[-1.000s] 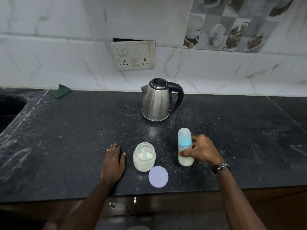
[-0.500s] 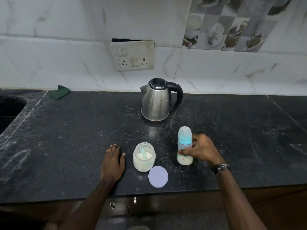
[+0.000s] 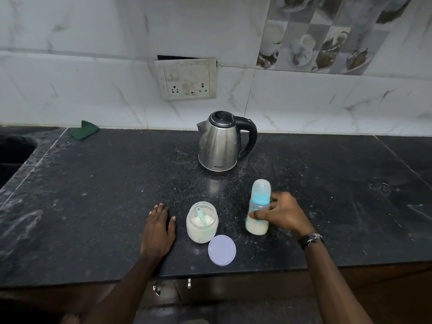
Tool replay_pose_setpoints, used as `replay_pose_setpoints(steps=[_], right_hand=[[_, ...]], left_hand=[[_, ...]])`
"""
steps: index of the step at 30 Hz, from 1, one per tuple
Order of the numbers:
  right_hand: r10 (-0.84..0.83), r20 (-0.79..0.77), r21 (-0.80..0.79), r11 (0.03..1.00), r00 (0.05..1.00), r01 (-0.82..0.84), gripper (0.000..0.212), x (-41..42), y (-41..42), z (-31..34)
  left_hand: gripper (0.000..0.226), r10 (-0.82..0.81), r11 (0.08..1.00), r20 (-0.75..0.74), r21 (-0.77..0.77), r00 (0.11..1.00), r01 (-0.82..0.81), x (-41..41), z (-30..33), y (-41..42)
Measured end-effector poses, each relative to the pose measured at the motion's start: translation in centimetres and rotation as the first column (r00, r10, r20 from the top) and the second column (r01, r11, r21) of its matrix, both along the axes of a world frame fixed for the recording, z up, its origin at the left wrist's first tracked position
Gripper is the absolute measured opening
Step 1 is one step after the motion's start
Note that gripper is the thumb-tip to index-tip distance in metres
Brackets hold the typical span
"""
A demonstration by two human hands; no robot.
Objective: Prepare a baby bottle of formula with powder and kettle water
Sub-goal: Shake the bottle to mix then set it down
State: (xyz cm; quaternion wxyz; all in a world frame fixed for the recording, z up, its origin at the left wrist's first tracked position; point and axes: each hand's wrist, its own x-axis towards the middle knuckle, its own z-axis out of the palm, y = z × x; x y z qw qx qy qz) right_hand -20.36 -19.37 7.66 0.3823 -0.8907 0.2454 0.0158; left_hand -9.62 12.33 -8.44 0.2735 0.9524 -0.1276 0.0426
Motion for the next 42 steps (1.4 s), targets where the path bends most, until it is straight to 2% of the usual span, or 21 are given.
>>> replay_pose_setpoints(steps=[2,5,7,10,12,13,15,17,20,23,25,28,30,33,35,36,38,40,42], right_hand=[[-0.029,0.045,-0.011,0.999,0.999,0.030,0.045,0.1,-0.2,-0.3],[-0.058,-0.030,-0.028,0.998,0.998,0.057,0.044,-0.1,0.0,-0.1],[0.025,0.006,-0.002,1.000,1.000,-0.025,0.036,-0.2,0.3,-0.1],[-0.059,0.083,-0.029,0.998,0.995,0.061,0.045,0.3,-0.2,-0.1],[-0.081,-0.020,-0.087,0.993,0.997,0.079,0.052,0.3,0.0,0.5],[-0.043,-0.038,-0.065,0.997,0.998,0.040,0.049,0.2,0.0,0.4],[-0.017,-0.008,0.011,1.000,1.000,0.017,0.041,0.2,0.2,0.2],[-0.073,0.041,-0.017,0.997,0.996,0.074,0.042,0.3,0.1,0.1],[-0.082,-0.077,-0.087,0.993,0.994,0.076,0.046,0.1,0.2,0.2],[-0.100,-0.063,0.042,0.994,0.993,0.102,0.037,0.0,0.6,0.0],[-0.137,-0.022,0.002,0.991,0.990,0.137,0.050,0.3,0.4,-0.3],[-0.149,-0.048,-0.100,0.985,0.988,0.144,0.067,0.2,0.2,-0.2],[-0.159,-0.004,-0.112,0.981,0.987,0.158,0.061,0.1,0.2,0.1],[-0.087,0.026,0.036,0.996,0.996,0.086,0.044,0.2,-0.1,0.1],[-0.048,-0.043,0.051,0.997,0.998,0.050,0.048,-0.1,-0.2,0.1],[-0.050,-0.054,0.009,0.999,0.997,0.050,0.053,-0.2,-0.4,-0.1],[-0.069,-0.009,-0.032,0.997,0.998,0.068,0.057,-0.3,-0.5,-0.1],[-0.044,0.008,0.041,0.998,0.999,0.044,0.047,-0.2,-0.5,0.0],[-0.007,-0.050,0.075,0.997,0.999,0.011,0.040,-0.2,-0.5,0.3]], left_hand=[[0.054,-0.005,1.000,-0.005,0.002,1.000,0.005,-0.1,-0.1,0.0],[0.053,-0.002,1.000,-0.003,-0.002,1.000,0.002,-0.1,-0.1,0.1],[0.054,-0.001,1.000,0.007,-0.003,1.000,0.001,-0.1,0.0,0.1],[0.051,-0.005,1.000,-0.004,0.005,1.000,0.005,-0.2,-0.2,0.0],[0.047,-0.002,1.000,-0.002,0.002,1.000,0.002,-0.2,-0.2,0.1],[0.047,0.000,1.000,0.007,-0.003,1.000,0.000,-0.1,-0.2,0.1],[0.047,0.004,1.000,0.007,-0.006,1.000,-0.004,-0.1,-0.1,0.0],[0.048,-0.002,1.000,-0.004,0.000,1.000,0.002,-0.1,-0.3,-0.1],[0.045,0.006,1.000,0.000,0.002,1.000,-0.006,0.0,-0.3,0.1],[0.047,-0.001,1.000,0.002,-0.002,1.000,0.001,0.0,-0.2,0.0],[0.045,-0.005,1.000,-0.001,0.004,1.000,0.005,-0.1,-0.3,0.1],[0.045,-0.003,1.000,0.006,-0.002,1.000,0.003,0.0,-0.3,0.2],[0.048,-0.003,1.000,-0.002,-0.003,1.000,0.003,0.0,-0.1,0.1],[0.053,0.005,1.000,-0.009,-0.011,1.000,-0.006,-0.1,-0.2,0.1],[0.054,0.007,1.000,-0.009,-0.016,1.000,-0.008,-0.1,-0.2,0.1],[0.054,0.006,1.000,-0.009,-0.018,1.000,-0.006,-0.1,-0.1,0.1],[0.054,0.003,1.000,-0.015,-0.022,1.000,-0.003,-0.1,-0.1,0.1],[0.055,0.002,1.000,-0.017,-0.017,1.000,-0.002,-0.1,-0.2,0.1],[0.056,0.004,1.000,-0.018,-0.012,1.000,-0.004,-0.1,-0.2,0.1]])
